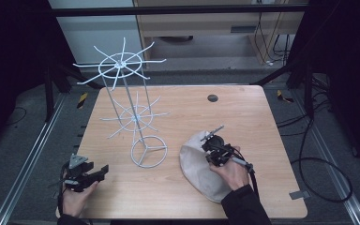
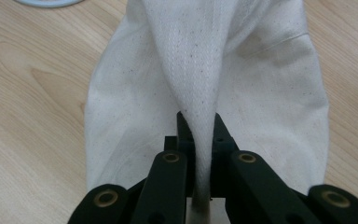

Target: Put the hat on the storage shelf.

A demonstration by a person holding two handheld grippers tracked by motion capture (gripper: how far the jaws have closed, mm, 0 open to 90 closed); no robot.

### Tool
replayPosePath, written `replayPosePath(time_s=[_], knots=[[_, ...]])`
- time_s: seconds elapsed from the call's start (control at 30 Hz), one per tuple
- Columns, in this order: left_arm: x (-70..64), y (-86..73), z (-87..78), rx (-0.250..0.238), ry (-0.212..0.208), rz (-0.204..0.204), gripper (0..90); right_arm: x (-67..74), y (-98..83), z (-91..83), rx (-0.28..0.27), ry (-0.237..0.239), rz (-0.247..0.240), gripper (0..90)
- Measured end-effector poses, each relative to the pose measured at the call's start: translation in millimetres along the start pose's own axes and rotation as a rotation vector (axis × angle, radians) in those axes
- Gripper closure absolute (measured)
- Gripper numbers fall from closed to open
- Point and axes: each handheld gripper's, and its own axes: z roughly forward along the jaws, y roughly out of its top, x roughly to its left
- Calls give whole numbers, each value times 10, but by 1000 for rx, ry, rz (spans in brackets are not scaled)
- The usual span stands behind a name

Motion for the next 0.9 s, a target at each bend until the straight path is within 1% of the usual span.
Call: replayPosePath(time_s=[0.13, 0.27, 0.4, 0.47, 0.5, 0.53, 0.57, 0.63, 0.67, 0.7, 0.8, 0.9], knots=[[-3, 1, -1, 0, 1, 2, 347, -7, -2, -34, 0, 1, -9, 880], [-2, 1, -3, -1, 1, 0, 348, -19, -7, -79, -3, 7, 2, 881], [-3, 1, -4, 1, 1, 2, 348, -45, -22, -127, -19, 15, 3, 881], [-6, 1, -2, -1, 2, 3, 349, -79, -42, -205, -44, 18, 16, 882], [-6, 1, -2, 0, 2, 3, 349, -79, -42, -205, -44, 18, 16, 882], [-6, 1, -2, 1, 2, 4, 349, -94, -52, -233, -59, 21, 19, 882], [-7, 1, -2, 1, 2, 3, 349, -119, -73, -295, -89, 32, 28, 882], [-7, 0, -2, -1, 3, 2, 349, -145, -96, -357, -124, 43, 29, 882], [-7, 0, -2, -1, 3, 2, 349, -145, -96, -357, -124, 43, 29, 882], [-7, 0, -3, -1, 4, 1, 349, -166, -118, -411, -157, 47, 34, 882], [-6, 0, -2, -1, 4, 1, 350, -198, -153, -476, -210, 43, 37, 883], [-5, 0, -2, -1, 3, 0, 350, -233, -192, -534, -262, 36, 29, 883]])
